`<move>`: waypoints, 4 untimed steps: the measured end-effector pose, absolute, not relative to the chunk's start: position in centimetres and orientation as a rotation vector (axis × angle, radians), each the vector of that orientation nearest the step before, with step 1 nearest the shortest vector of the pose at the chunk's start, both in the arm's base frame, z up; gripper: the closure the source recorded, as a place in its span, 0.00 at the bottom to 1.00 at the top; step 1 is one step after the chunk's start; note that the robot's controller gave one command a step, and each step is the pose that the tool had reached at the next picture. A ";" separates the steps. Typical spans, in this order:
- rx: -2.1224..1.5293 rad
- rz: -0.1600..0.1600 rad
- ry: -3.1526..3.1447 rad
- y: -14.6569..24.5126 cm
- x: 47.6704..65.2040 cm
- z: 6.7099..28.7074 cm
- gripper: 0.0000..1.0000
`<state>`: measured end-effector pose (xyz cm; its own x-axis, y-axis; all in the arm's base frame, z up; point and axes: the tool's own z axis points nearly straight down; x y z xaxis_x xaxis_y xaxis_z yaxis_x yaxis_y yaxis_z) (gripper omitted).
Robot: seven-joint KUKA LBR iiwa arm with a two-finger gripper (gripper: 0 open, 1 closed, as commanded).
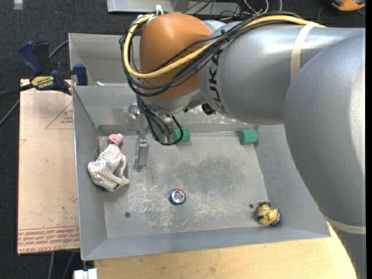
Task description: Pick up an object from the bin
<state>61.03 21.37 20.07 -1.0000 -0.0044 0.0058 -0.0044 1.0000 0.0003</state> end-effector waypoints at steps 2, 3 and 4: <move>-0.012 -0.002 -3.133 24.3 59.2 9.6 0.00; 0.332 -0.006 -3.129 25.2 59.3 11.3 1.00; 0.332 -0.006 -3.128 25.1 59.3 11.3 1.00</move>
Offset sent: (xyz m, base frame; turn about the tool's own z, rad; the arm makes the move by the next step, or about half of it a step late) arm -0.0168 0.0278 -0.1009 0.0165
